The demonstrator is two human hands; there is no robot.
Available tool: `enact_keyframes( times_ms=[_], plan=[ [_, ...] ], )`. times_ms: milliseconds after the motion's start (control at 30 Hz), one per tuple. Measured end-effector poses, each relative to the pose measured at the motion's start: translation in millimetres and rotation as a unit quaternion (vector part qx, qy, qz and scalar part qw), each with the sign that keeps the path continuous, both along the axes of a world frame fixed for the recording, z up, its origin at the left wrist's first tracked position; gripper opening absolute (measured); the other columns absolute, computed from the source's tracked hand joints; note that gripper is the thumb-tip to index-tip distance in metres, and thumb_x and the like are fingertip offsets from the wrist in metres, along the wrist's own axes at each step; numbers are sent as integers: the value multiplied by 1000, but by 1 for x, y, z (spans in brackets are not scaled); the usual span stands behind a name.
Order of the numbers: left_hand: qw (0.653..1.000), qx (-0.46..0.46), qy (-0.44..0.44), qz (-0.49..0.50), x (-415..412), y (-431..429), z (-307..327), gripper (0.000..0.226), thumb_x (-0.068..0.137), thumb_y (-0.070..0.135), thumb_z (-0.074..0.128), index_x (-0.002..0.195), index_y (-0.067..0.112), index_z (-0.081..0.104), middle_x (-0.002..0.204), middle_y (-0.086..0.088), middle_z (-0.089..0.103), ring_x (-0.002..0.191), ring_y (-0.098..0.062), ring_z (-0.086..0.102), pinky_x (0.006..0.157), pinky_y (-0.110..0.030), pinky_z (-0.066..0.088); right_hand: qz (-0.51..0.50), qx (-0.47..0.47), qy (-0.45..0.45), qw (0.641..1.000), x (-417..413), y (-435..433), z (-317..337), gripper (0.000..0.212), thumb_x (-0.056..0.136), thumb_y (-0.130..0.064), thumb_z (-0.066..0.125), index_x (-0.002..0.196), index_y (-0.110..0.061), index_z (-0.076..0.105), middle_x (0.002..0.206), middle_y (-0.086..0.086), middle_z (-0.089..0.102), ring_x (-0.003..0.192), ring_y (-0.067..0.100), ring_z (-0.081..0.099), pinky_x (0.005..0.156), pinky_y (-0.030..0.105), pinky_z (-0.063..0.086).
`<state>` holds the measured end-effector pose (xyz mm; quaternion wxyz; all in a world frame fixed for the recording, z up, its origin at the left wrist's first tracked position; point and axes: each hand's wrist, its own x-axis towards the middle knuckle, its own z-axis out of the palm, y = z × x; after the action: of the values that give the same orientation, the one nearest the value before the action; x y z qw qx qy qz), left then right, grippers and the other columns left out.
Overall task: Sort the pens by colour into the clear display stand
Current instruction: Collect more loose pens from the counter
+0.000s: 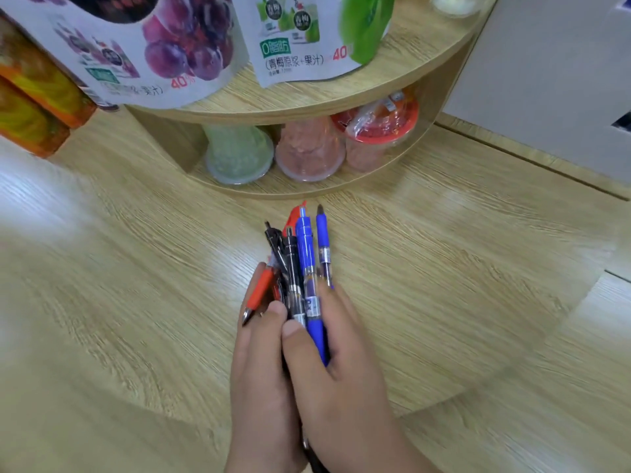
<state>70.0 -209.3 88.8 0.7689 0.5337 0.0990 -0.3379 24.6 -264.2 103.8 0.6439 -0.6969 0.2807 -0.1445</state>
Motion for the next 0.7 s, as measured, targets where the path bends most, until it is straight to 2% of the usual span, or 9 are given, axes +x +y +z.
enact_keyframes(
  times_ms=[67,167,233,367,467,567,633,700],
  plan=[
    [999,7,-30,11,-2,3,2,50,83,30,63,133,30,59,120,5,69,104,-10,66,92,-33,43,-4,10,-11,1000,-2,4,-1,48,93,-14,53,129,-45,54,122,-16,58,114,5,56,91,15,44],
    [997,32,-76,2,-8,4,7,41,92,37,52,132,35,58,131,4,64,121,-14,59,104,-38,42,-2,20,-27,999,-5,8,1,52,92,-9,53,130,-45,54,124,-15,59,116,5,56,93,15,44],
    [996,48,-76,-4,-11,9,7,42,92,37,57,133,29,59,128,1,66,119,-16,61,102,-35,49,-9,23,-31,999,-8,11,2,53,91,-11,53,132,-45,53,125,-16,59,118,5,55,94,15,43],
    [994,30,-104,-8,-21,14,15,41,93,31,54,133,22,59,127,-2,67,112,-13,64,92,-21,50,-8,23,-33,999,-17,18,11,57,88,-13,49,134,-45,50,126,-14,59,118,7,55,93,15,43],
    [996,-2,-89,4,-27,20,15,62,76,40,73,133,21,60,130,-8,65,102,-13,62,83,-17,51,5,17,-20,1000,-24,25,14,59,87,-14,49,137,-46,48,128,-13,58,118,8,55,94,21,45],
    [993,5,-120,8,-28,27,15,85,58,53,82,132,20,60,130,-11,64,105,-15,63,85,-18,51,4,23,-23,999,-25,32,14,60,87,-15,48,140,-43,45,134,-13,55,123,11,53,99,31,45],
    [992,-9,-123,8,-29,30,14,90,54,53,85,132,17,60,130,-14,64,107,-16,63,86,-19,50,-5,35,-35,999,-26,36,15,59,87,-11,48,139,-40,47,132,-12,57,122,11,54,98,30,45],
    [993,-20,-110,28,-30,35,14,91,49,49,88,130,17,61,129,-16,64,98,-13,64,82,-17,51,1,45,-36,998,-27,40,17,60,88,-8,49,139,-39,48,132,-10,57,121,11,54,98,28,45]
  ],
)
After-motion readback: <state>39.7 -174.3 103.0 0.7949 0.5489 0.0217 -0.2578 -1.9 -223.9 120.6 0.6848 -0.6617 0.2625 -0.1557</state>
